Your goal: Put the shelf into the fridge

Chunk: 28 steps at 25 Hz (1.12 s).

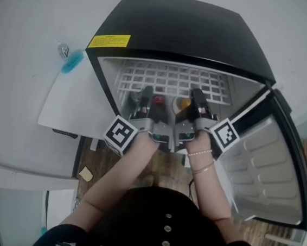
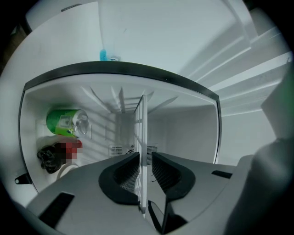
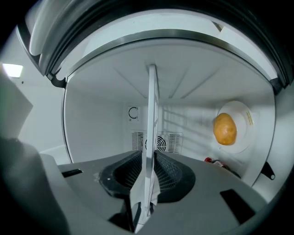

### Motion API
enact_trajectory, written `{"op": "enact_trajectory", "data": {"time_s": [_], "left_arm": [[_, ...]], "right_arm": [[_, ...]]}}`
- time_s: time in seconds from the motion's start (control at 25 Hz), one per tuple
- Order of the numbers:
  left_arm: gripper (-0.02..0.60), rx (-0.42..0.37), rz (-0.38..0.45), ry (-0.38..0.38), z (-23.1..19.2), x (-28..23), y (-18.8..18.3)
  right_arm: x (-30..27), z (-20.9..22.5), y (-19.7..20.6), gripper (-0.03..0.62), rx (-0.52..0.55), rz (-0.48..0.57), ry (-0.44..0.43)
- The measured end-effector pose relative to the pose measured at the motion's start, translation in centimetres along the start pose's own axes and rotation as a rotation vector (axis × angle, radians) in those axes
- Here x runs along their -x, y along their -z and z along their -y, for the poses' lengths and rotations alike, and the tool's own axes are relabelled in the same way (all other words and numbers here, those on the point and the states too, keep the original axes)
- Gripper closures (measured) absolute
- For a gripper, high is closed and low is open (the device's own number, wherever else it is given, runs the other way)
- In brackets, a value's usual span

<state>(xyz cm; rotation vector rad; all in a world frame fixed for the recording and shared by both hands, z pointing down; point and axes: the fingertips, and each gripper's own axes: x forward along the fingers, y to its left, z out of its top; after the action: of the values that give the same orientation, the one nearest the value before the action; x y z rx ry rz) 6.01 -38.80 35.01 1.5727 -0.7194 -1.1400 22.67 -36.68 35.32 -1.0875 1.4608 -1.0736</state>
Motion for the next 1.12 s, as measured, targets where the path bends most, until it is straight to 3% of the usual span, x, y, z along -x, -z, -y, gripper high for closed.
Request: {"op": "enact_trajectory", "data": {"time_s": [0.68,1.12], "left_arm": [[0.516,0.008,-0.008,-0.016,1.7,4.8,1.1],[0.571,-0.026,-0.030,0.056,4.7,8.5,2.7]], "right_arm": [[5.0,-1.4,2.3,0.526,0.021,-0.057,0.003],[9.4,-3.1,3.7,0.559,0.069,-0.098,-0.046]]}}
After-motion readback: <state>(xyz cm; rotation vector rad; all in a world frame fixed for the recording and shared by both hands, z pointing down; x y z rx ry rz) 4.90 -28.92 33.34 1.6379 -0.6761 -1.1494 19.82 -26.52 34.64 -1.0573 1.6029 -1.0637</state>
